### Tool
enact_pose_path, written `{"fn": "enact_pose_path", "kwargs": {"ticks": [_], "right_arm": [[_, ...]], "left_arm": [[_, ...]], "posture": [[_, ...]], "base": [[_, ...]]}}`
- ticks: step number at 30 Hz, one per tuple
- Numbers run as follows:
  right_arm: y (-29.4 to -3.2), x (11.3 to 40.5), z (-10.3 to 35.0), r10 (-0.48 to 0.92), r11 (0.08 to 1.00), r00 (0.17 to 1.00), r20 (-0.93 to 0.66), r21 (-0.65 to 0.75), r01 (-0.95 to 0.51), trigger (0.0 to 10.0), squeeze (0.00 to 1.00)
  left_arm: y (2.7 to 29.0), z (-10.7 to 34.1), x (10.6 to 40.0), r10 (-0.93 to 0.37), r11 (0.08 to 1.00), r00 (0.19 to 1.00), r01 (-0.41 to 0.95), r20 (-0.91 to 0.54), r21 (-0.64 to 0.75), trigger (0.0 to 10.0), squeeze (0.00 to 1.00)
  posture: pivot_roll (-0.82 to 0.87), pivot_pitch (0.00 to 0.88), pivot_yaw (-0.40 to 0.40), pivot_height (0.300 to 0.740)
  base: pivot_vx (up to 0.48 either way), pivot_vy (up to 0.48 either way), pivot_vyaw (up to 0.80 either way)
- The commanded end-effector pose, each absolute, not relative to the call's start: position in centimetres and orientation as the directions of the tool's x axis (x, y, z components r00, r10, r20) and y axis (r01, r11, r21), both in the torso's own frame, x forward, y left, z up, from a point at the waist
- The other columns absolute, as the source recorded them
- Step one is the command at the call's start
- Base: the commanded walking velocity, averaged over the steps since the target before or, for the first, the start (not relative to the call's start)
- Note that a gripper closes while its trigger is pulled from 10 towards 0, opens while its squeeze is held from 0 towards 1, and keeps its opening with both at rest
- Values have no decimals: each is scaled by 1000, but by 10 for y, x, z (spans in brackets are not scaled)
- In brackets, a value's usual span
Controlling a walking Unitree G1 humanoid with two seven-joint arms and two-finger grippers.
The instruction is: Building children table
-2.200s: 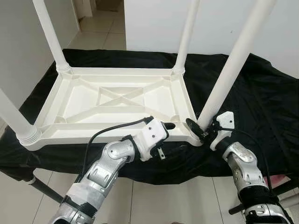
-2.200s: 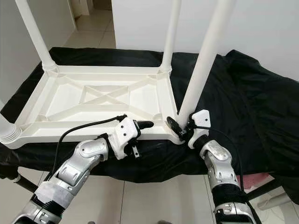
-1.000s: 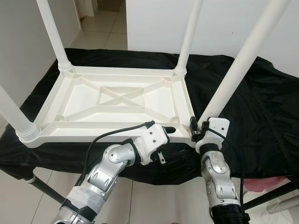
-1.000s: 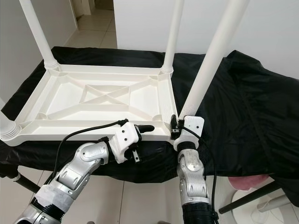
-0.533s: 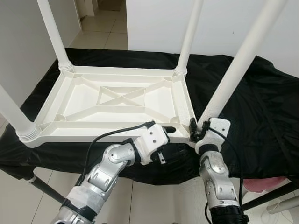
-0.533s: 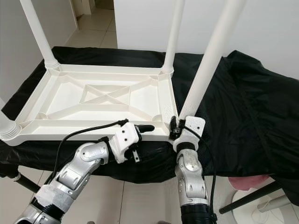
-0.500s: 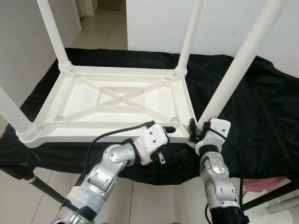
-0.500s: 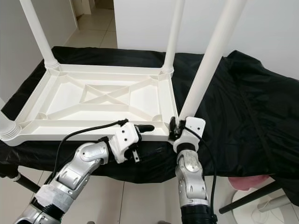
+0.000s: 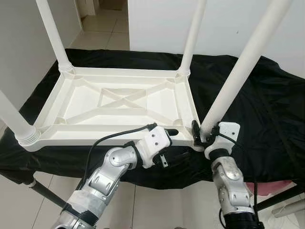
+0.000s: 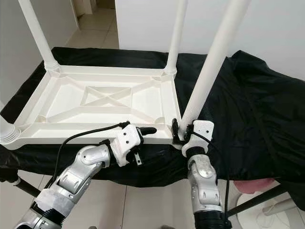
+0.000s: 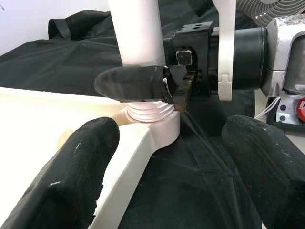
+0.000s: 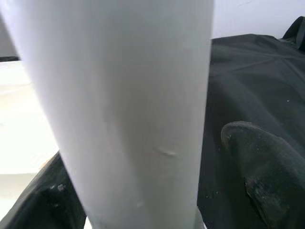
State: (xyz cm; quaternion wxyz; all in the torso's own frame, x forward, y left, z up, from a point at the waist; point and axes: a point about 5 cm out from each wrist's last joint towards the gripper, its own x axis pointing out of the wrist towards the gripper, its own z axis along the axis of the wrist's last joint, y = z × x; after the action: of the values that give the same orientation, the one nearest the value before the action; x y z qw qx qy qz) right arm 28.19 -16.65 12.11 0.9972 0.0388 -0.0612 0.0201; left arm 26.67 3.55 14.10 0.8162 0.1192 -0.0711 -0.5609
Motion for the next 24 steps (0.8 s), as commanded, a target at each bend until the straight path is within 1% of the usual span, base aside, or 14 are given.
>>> {"fn": "enact_pose_path", "kwargs": {"ticks": [1,2,3,4,5,7,8,11,14,16,20,21,22,24], "right_arm": [[-167,283,120,80,994,988,130,68,-89,10000,0],[-167,285,122,124,989,982,139,64,-134,10000,0],[-167,285,122,124,989,982,139,64,-134,10000,0],[-168,286,123,173,982,974,146,47,-181,10000,0],[-168,286,123,173,982,974,146,47,-181,10000,0],[-167,290,125,303,952,942,144,-10,-305,10000,0],[-167,290,125,303,952,942,144,-10,-305,10000,0],[-167,297,125,420,907,901,110,-79,-414,10000,0],[-167,300,124,448,893,889,94,-94,-440,10000,0],[-169,304,120,495,866,867,56,-111,-487,10000,0],[-170,305,119,509,857,860,43,-117,-502,10000,0],[-174,306,116,516,850,856,21,-133,-510,157,0],[-183,309,112,526,839,850,-11,-154,-521,0,0],[-183,309,112,526,839,850,-11,-154,-521,0,0]], "left_arm": [[36,142,266,-937,329,348,903,-24,277,10000,0],[36,142,266,-937,328,348,903,-23,278,10000,0],[36,142,266,-937,328,348,903,-23,278,10000,0],[37,143,267,-938,327,347,902,-24,280,10000,0],[37,143,267,-938,327,347,902,-24,280,10000,0],[37,144,268,-939,323,344,902,-25,285,10000,0],[37,144,268,-939,323,344,902,-25,285,10000,0],[37,145,268,-941,317,338,903,-25,291,10000,0],[37,145,268,-941,316,338,903,-27,292,10000,0],[38,145,268,-941,316,339,903,-28,292,10000,0],[38,145,269,-940,317,339,903,-29,292,10000,0],[38,145,269,-939,320,342,901,-28,292,10000,0],[38,145,269,-937,325,347,899,-27,293,10000,0],[38,145,269,-937,325,347,899,-27,293,10000,0]], "posture": [[-62,0,-24,740],[-63,0,-19,740],[-63,0,-19,740],[-65,0,-16,740],[-65,0,-16,740],[-68,0,-9,740],[-68,0,-9,740],[-66,0,-7,740],[-66,0,-7,740],[-64,0,-9,740],[-62,0,-10,740],[-59,0,-11,740],[-59,0,-11,740],[-59,0,-11,740]], "base": [[0,0,0],[0,0,0],[0,0,0],[0,0,0],[0,0,0],[0,0,0],[0,0,0],[0,0,0],[0,0,0],[0,0,0],[0,0,0],[0,0,0],[0,0,0],[0,0,0]]}}
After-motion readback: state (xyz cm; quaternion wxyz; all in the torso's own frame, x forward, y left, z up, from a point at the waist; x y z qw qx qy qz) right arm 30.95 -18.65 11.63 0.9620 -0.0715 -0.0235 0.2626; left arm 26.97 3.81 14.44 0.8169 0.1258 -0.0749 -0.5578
